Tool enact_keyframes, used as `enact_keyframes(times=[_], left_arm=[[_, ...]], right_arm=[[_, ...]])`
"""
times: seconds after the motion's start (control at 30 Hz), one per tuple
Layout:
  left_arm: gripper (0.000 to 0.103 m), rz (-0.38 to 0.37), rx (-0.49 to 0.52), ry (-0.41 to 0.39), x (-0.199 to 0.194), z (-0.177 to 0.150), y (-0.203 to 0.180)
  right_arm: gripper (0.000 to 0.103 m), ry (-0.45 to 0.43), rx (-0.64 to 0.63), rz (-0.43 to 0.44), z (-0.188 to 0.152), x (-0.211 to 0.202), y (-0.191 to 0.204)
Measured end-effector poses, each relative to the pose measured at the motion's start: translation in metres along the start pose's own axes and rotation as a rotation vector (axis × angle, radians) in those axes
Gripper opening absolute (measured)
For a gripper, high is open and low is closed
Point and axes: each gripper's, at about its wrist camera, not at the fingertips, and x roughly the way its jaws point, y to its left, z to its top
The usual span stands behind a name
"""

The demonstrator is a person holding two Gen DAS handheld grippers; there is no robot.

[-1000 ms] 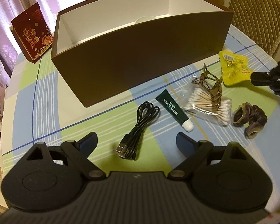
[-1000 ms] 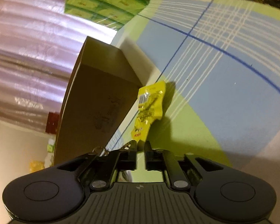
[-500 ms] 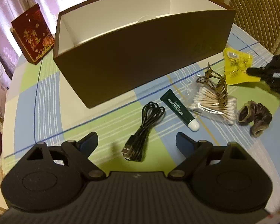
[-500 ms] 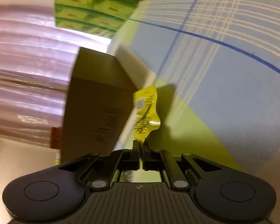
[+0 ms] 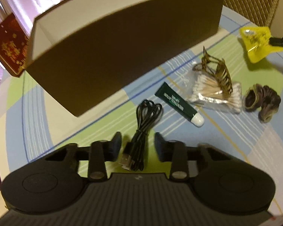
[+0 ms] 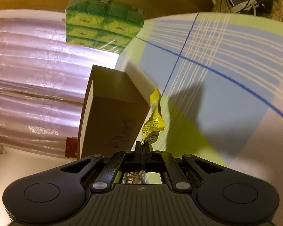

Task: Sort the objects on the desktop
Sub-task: 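Lift the yellow packet with the right tool while the left tool grasps the black USB cable, then carry the packet and cable into the brown box and open both tools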

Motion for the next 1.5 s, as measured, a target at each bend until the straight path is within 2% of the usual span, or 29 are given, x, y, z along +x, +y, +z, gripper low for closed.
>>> enact_keyframes(times=[0.27,0.43,0.7,0.93,1.17,1.5], left_arm=[[0.015,-0.017,-0.02,0.01,-0.006,-0.001,-0.006],[0.014,-0.03,-0.035,-0.013,-0.019,0.001,-0.01],[0.014,-0.063,-0.117,-0.094,-0.054,0.005,-0.005],[0.014,-0.058,-0.176,-0.184,-0.088,0.019,0.008],[0.014,-0.038,-0.184,-0.253,-0.109,0.035,0.018],[0.014,-0.024,-0.186,-0.29,-0.115,0.055,0.031]], right_arm=[[0.0,-0.01,-0.003,0.015,0.0,-0.013,0.007],[0.0,-0.005,-0.018,0.043,-0.001,-0.019,0.015],[0.0,0.004,-0.035,0.122,-0.001,-0.026,0.036],[0.0,0.006,-0.047,0.218,0.002,-0.026,0.063],[0.0,0.024,-0.044,0.296,0.006,-0.016,0.085],[0.0,0.065,-0.06,0.337,0.011,0.01,0.109]])
